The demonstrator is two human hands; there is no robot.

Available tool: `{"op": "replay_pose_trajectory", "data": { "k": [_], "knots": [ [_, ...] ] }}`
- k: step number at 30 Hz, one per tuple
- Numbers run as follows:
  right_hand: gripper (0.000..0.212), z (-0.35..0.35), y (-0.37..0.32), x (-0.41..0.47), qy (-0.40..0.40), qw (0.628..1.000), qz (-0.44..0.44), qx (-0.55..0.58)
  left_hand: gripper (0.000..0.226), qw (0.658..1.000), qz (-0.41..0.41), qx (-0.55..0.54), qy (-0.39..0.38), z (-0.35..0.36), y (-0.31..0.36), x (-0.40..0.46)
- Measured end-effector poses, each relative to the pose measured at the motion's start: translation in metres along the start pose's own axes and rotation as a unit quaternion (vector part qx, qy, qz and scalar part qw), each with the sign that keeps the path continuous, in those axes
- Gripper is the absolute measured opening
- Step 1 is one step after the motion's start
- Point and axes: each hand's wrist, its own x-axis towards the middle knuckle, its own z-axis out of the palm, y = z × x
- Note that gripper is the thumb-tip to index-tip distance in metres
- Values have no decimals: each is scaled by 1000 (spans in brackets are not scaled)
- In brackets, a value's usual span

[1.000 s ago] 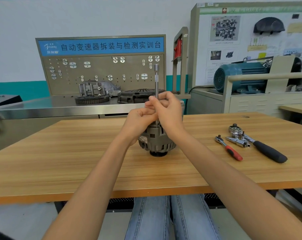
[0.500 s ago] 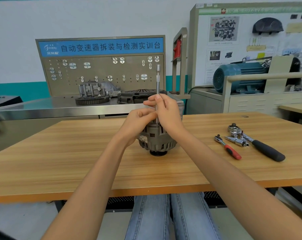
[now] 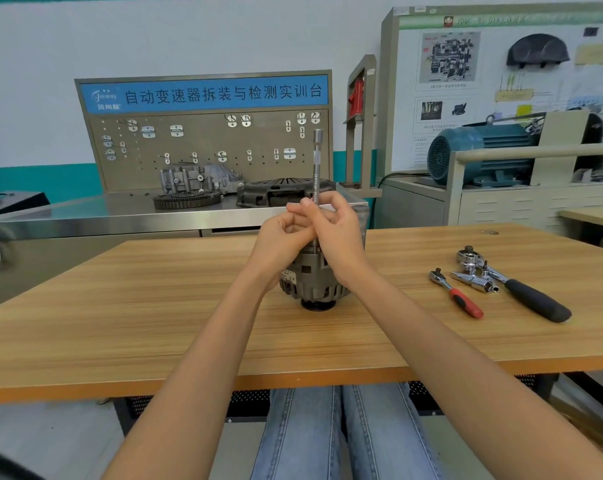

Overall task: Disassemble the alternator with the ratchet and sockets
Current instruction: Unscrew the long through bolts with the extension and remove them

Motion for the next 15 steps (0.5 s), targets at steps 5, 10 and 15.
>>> {"op": "replay_pose_trajectory", "data": {
  "k": [5,10,15],
  "knots": [
    [18,-1,3,0,-13,1000,-13,-20,6,1000,2,-8,-20,-2,0,-1],
    [22,-5,2,2,-22,996,-32,-82,12,999,-13,4,-47,-5,2,-2],
    [24,-8,2,3,-36,995,-27,-94,14,999,-23,7,-48,-6,2,-2]
  ]
}}
